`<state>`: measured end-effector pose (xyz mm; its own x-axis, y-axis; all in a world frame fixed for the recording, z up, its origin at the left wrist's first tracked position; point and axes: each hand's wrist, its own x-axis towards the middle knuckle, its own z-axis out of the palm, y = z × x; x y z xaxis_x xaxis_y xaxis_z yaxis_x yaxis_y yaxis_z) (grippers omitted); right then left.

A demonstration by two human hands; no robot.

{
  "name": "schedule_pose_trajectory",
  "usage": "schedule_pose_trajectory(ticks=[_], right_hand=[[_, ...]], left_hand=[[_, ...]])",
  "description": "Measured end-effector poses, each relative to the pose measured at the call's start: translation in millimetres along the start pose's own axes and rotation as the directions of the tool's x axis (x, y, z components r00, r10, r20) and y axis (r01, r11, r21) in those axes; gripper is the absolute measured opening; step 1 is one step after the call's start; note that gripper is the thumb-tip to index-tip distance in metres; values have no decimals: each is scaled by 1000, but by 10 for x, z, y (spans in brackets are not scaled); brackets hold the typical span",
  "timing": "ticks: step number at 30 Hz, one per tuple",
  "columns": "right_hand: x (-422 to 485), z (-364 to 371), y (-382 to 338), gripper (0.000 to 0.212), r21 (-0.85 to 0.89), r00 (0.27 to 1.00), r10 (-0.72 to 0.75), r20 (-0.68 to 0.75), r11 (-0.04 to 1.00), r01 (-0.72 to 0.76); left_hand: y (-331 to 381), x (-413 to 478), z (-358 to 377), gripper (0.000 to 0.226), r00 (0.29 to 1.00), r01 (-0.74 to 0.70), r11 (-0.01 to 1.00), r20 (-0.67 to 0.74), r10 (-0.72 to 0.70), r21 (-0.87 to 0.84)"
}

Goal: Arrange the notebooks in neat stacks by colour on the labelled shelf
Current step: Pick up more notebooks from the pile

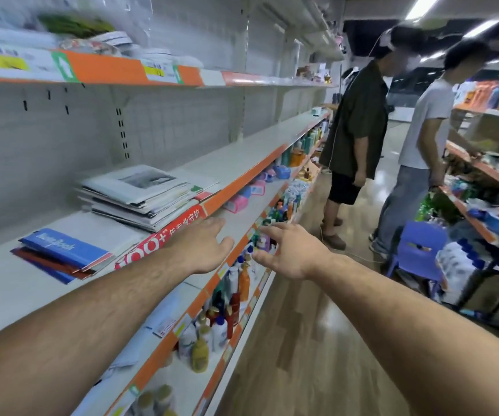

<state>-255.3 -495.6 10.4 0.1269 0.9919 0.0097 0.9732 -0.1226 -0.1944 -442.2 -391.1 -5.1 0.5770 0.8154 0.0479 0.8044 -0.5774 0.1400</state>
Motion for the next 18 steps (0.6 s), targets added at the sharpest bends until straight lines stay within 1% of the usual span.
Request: schedule_pose_trajectory(ticks=[3, 7, 12, 15, 18], right_hand=[[479, 18, 339, 77, 17, 999, -42, 3, 999, 42], [1120, 10, 755, 76, 39, 989, -145, 18, 989, 144], [1756, -166, 1160, 71, 131, 955, -297, 27, 948, 291], [2145, -253, 1306, 68, 190, 942, -336, 5, 925, 329], [2483, -208, 1385, 67, 243, 926, -377, 4, 899, 365]], left_hand=[[103, 415, 82, 66, 999, 42, 999, -2, -42, 4], [193, 969, 195, 65, 988, 151, 989, -12, -151, -1], [364, 1487, 159, 61, 946, 317, 947, -50, -319, -53], [419, 1727, 169, 56, 917, 390, 917, -57, -395, -79], [409, 1922, 211, 57, 889, 452, 888, -43, -457, -81]])
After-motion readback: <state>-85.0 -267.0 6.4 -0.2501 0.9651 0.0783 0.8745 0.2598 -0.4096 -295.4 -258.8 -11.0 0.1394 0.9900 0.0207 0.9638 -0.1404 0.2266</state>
